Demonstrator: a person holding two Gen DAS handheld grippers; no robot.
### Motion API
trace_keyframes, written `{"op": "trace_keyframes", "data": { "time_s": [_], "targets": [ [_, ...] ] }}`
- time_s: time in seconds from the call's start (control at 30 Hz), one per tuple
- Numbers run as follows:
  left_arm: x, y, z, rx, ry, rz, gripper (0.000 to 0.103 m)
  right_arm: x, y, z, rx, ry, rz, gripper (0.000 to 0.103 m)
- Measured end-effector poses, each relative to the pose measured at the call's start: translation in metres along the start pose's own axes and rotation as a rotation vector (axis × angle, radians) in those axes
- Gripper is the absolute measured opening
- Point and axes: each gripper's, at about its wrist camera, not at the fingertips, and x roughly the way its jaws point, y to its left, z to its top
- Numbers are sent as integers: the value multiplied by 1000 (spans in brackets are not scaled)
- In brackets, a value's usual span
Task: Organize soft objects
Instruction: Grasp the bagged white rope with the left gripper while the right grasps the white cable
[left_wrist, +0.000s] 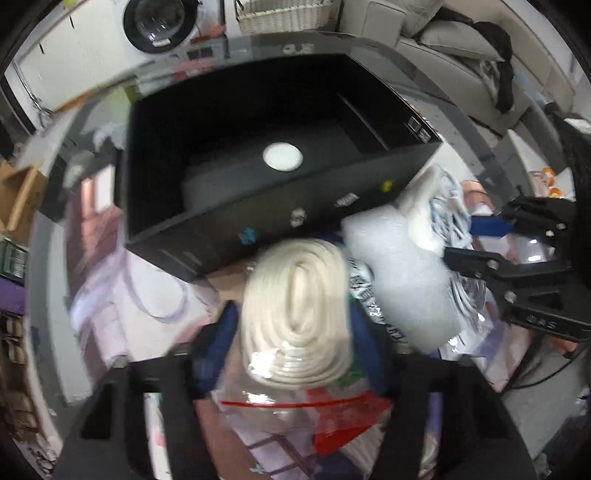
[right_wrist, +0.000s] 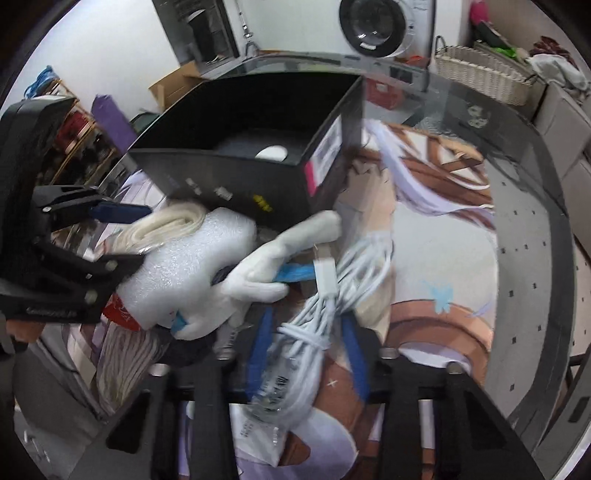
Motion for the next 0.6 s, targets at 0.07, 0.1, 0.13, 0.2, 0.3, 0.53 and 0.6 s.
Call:
{"op": "trace_keyframes", "data": {
  "time_s": [0.07, 0.1, 0.13, 0.2, 0.3, 0.53, 0.6],
  "targets": [
    [-2, 0, -2, 1, -2, 6, 42, 1, 1, -3, -11, 7, 2, 29],
    [-3, -2, -3, 11, -8, 19, 40, 0, 3, -4, -18, 5, -1, 29],
    [-4, -2, -4, 14, -10, 21, 38, 0, 4, -4, -28, 7, -5, 29],
    [-6, -1, -5, 8, -14, 20, 37, -1, 4, -8, -37, 4, -3, 29],
    [-8, 1, -7, 14, -20, 20, 36, -3, 2, -10, -24, 2, 2, 29],
    [-43, -3, -15, 51, -142, 56, 36, -30, 3, -13, -24, -80, -21, 29],
    [-59, -3, -19, 41, -201, 51, 36, -41, 8, -15, -36, -117, -32, 29]
  ]
}}
